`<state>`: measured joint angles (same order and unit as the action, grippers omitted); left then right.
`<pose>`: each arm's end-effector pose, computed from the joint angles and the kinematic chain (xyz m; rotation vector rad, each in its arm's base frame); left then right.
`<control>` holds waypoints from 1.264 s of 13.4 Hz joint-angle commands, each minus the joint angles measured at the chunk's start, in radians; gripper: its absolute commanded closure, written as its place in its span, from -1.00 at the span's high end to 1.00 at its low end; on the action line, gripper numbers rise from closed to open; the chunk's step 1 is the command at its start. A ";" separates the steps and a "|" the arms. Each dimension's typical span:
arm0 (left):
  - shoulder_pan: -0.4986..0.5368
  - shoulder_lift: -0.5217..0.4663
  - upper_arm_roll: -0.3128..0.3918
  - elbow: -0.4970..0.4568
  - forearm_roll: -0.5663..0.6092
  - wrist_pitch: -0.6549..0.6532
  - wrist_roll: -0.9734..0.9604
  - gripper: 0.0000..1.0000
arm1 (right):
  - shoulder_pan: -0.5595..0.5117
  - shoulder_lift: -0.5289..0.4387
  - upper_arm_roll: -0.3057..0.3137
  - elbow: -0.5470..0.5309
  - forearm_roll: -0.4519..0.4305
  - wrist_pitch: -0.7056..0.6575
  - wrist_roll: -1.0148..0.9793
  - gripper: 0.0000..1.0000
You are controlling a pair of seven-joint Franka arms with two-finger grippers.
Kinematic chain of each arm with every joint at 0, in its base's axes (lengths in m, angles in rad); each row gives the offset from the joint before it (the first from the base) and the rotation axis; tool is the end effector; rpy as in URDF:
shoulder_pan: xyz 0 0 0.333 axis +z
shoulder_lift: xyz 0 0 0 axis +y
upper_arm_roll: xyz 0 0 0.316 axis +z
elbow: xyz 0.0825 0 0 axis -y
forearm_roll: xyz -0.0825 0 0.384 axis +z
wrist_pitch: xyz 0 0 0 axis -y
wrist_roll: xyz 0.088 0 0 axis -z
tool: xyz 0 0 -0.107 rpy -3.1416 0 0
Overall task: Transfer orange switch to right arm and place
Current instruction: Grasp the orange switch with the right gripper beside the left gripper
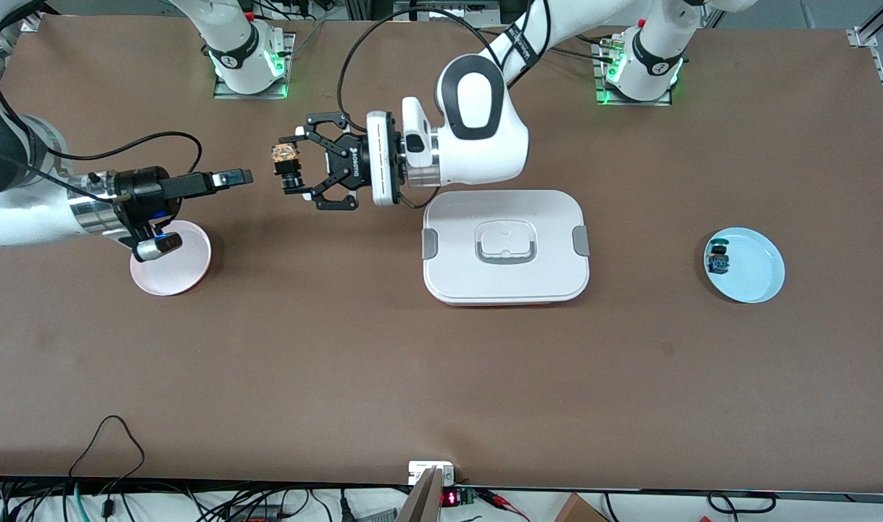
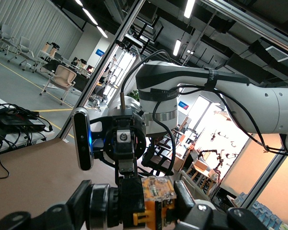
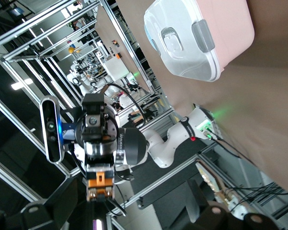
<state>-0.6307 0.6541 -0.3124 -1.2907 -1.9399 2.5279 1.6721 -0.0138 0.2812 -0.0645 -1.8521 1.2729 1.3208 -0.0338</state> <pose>0.5118 -0.5765 0.4309 1.4616 -0.7087 0.8855 0.5734 0.0782 0.4143 -1.7221 0.2571 0.6603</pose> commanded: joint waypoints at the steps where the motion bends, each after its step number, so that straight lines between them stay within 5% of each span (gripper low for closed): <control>1: -0.032 0.030 0.013 0.063 -0.025 0.040 -0.008 -1.00 | 0.009 -0.019 0.002 -0.019 0.078 0.000 0.101 1.00; 17: -0.032 0.028 0.022 0.063 -0.021 0.042 0.000 -1.00 | 0.109 -0.019 0.003 -0.019 0.149 0.063 0.144 0.98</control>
<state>-0.6458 0.6639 -0.3013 -1.2697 -1.9399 2.5541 1.6671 0.0751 0.2783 -0.0611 -1.8578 1.3990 1.3647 0.0980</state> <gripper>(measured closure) 0.256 0.000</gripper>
